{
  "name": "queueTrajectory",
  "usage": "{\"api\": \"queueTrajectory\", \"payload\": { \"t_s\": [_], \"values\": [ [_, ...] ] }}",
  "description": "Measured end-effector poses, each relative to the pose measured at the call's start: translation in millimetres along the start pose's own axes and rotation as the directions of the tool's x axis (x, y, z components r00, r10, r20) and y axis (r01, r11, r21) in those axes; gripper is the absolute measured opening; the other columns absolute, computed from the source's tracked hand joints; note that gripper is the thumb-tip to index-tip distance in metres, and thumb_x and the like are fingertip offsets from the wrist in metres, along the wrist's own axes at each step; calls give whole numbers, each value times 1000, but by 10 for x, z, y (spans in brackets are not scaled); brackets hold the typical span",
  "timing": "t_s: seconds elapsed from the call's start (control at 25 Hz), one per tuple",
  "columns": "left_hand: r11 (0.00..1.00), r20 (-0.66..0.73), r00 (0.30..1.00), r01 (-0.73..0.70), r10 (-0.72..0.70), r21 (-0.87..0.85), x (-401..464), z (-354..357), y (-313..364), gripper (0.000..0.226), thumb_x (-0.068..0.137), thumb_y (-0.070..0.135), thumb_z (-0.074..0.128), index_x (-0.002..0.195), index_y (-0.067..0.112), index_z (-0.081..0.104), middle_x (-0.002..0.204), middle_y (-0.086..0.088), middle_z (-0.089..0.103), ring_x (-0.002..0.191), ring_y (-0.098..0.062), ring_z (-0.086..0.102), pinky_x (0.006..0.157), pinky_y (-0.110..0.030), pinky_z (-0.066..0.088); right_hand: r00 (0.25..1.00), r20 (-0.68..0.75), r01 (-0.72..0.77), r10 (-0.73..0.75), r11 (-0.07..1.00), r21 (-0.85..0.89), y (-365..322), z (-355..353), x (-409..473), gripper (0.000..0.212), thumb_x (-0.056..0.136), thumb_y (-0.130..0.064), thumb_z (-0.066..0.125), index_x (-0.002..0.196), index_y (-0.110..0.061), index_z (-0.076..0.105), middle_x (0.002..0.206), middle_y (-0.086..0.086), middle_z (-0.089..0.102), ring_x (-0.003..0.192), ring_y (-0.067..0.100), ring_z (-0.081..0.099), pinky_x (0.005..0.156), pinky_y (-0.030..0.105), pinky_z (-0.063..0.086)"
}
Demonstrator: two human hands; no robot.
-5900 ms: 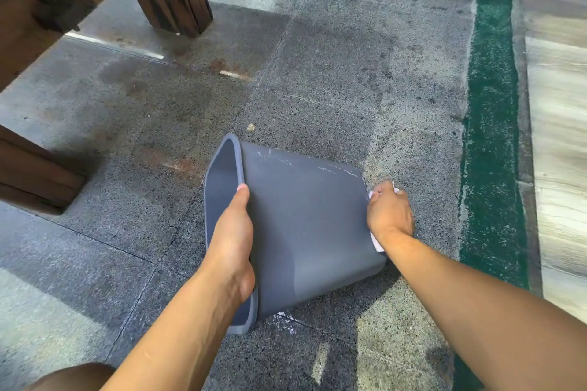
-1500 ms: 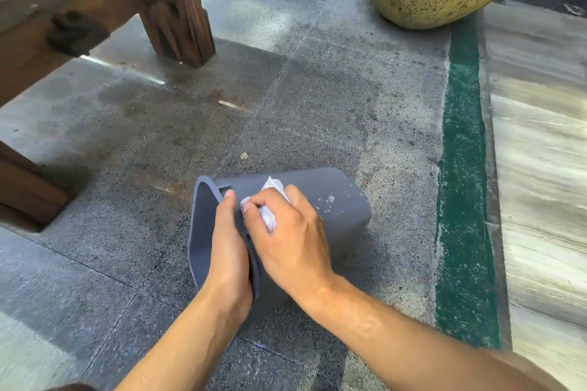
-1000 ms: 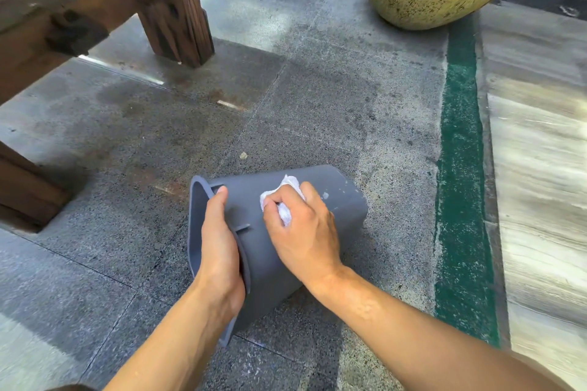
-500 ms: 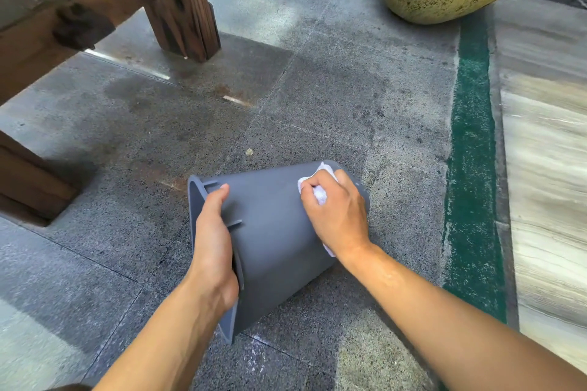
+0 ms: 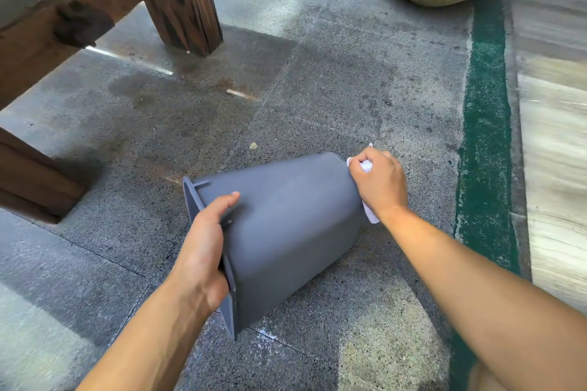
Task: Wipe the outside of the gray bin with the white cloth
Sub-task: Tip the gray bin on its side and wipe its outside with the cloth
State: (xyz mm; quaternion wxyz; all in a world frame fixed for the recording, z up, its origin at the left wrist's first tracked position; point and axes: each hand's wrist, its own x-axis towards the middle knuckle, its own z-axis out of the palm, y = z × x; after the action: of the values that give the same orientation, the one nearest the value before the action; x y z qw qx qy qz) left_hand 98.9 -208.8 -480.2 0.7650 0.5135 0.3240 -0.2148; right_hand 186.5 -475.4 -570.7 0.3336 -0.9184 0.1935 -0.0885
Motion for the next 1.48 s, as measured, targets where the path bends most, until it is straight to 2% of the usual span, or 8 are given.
{"api": "queueTrajectory", "payload": {
  "t_s": [0.12, 0.28, 0.56, 0.76, 0.88, 1.04, 1.24, 1.48],
  "values": [
    [1000, -24, 1000, -15, 15, 9, -19, -26, 4, 32, 88, 41, 68, 108, 19, 79, 106, -14, 83, 75, -28, 79, 70, -35, 62, 990, 54, -129, 133, 990, -59, 236, -22, 68, 15, 91, -35, 60, 82, -24, 67, 95, 9, 69, 92, 33, 62, 77, 35, 49],
    [999, -32, 999, -28, 29, 34, -48, -59, 14, 22, 86, 40, 69, 79, 24, 83, 97, -10, 83, 68, -26, 78, 75, -35, 59, 946, 164, -260, 280, 957, -131, 528, 12, -3, 18, 92, -30, 65, 76, -23, 64, 93, 9, 71, 93, 33, 65, 78, 34, 50],
    [990, -11, 995, -100, 101, 99, -123, -20, 39, 26, 86, 43, 69, 87, 23, 85, 92, -11, 84, 72, -27, 81, 55, -31, 62, 944, 164, -274, 286, 957, -95, 337, -80, -12, 11, 87, -34, 63, 80, -28, 68, 99, 5, 73, 88, 29, 62, 73, 30, 46],
    [979, -62, 994, -81, 94, 187, -157, 130, -2, 45, 91, 53, 66, 107, 14, 80, 98, -10, 84, 87, -30, 81, 82, -41, 60, 992, 103, 53, -66, 990, 128, -329, -388, -234, 34, 90, -34, 63, 124, -40, 58, 112, 0, 67, 96, 24, 62, 77, 31, 47],
    [969, -78, 989, -102, 123, 227, -135, 198, -49, 48, 92, 56, 64, 108, 14, 80, 99, -9, 84, 90, -29, 81, 93, -44, 59, 897, 141, 416, -418, 908, 47, -778, -438, -649, 63, 88, -30, 67, 145, -30, 40, 116, 13, 69, 92, 38, 67, 75, 41, 54],
    [956, -44, 982, -168, 184, 240, -108, 275, -101, 44, 90, 64, 52, 93, 35, 85, 96, -4, 85, 88, -20, 81, 95, -43, 57, 772, 47, 632, -634, 756, -169, -1115, -390, -1074, 55, 83, -25, 75, 135, -13, 60, 103, 12, 68, 80, 38, 66, 72, 43, 54],
    [934, -38, 963, -247, 265, 257, -93, 336, -140, 55, 70, 81, 43, 89, 48, 82, 95, 3, 85, 95, -14, 79, 103, -48, 54, 743, 103, 668, -662, 742, -54, -1288, -411, -1087, 53, 92, -30, 68, 140, -10, 57, 105, 13, 60, 91, 33, 62, 77, 42, 48],
    [951, -94, 959, -248, 269, 187, -95, 294, -95, 53, 102, 61, 40, 110, 26, 80, 107, 1, 83, 103, -18, 77, 111, -47, 49, 757, 309, 495, -576, 814, 305, -1284, -525, -980, 36, 87, -28, 72, 122, -19, 73, 99, 3, 68, 97, 19, 64, 89, 27, 46]
  ]
}}
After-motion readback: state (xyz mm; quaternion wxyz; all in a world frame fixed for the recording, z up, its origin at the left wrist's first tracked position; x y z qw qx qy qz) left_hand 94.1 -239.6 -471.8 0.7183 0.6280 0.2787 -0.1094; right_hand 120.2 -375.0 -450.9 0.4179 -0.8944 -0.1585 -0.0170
